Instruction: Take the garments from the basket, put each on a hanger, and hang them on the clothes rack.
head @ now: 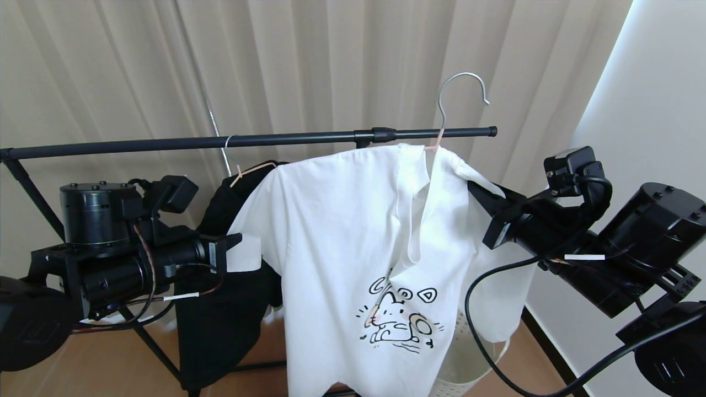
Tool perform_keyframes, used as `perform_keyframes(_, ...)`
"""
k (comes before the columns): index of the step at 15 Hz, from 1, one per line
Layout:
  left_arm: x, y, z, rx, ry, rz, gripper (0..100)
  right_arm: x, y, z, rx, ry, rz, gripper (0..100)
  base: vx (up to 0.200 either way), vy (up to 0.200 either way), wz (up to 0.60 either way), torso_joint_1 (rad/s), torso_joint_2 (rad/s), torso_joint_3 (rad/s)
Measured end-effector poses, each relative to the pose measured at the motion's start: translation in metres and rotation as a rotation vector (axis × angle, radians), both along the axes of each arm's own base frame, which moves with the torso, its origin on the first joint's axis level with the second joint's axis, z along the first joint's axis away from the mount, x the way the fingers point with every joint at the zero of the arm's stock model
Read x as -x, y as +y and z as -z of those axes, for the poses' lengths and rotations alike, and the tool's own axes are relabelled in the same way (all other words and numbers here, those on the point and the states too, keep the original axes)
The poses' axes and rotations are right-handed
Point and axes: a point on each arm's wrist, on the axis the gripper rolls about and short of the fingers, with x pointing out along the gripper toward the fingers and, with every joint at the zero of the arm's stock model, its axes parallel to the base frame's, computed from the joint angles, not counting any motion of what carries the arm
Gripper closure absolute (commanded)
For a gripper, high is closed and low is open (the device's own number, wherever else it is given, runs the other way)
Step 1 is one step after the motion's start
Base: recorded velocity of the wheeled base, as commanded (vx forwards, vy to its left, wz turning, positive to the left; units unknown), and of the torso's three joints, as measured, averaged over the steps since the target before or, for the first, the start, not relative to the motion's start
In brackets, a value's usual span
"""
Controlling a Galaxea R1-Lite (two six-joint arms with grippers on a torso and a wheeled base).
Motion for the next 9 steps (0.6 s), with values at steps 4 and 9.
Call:
perform_keyframes(4, -0.008, 0.005, 0.006, 0.003, -0.022, -0.023, 100, -0.002, -0.005, -0.004, -0.007, -0.015, 0.019, 100, 0.0, 0.0, 0.0, 0.0, 0.0, 0.0)
perform_keyframes(9, -0.013, 0.01, 0.012, -0.001, -0.003, -0.042, 100, -0.004, -0.01, -0.008, -0.013, -0.028, 0.034, 100, 0.0, 0.0, 0.0, 0.0, 0.0, 0.0)
